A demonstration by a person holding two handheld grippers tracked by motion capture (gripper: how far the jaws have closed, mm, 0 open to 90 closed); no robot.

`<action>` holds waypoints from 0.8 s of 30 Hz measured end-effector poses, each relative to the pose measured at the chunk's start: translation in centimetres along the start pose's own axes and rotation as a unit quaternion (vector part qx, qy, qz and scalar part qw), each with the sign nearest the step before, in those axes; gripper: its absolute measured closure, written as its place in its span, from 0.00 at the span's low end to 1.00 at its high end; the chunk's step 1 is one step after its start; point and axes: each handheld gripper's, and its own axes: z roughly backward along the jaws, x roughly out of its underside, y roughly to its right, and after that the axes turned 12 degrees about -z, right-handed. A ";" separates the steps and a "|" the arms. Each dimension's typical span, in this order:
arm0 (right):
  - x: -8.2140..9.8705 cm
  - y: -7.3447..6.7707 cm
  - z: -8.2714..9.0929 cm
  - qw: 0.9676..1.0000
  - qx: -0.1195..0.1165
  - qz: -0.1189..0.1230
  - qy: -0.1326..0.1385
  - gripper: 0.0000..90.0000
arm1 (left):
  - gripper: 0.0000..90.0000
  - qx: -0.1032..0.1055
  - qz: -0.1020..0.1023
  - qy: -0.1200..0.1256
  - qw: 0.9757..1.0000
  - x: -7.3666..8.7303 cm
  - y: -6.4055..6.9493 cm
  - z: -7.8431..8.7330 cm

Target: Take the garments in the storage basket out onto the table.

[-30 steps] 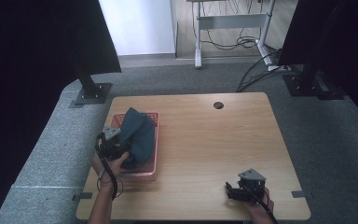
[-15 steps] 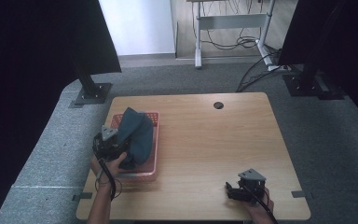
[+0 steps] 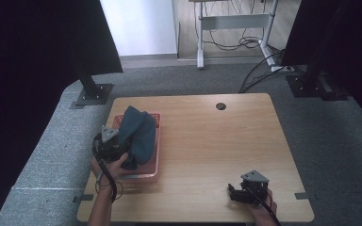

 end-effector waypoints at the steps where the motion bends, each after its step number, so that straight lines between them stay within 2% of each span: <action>1: 0.0 0.0 0.0 1.000 0.000 0.000 0.000 0.09 | 0.79 0.000 0.000 0.000 1.000 0.0 0.0 0.0; 24: 0.0 0.0 0.0 1.000 0.000 0.000 0.000 0.09 | 0.79 0.011 -0.001 0.022 1.000 -1.3 0.5 0.8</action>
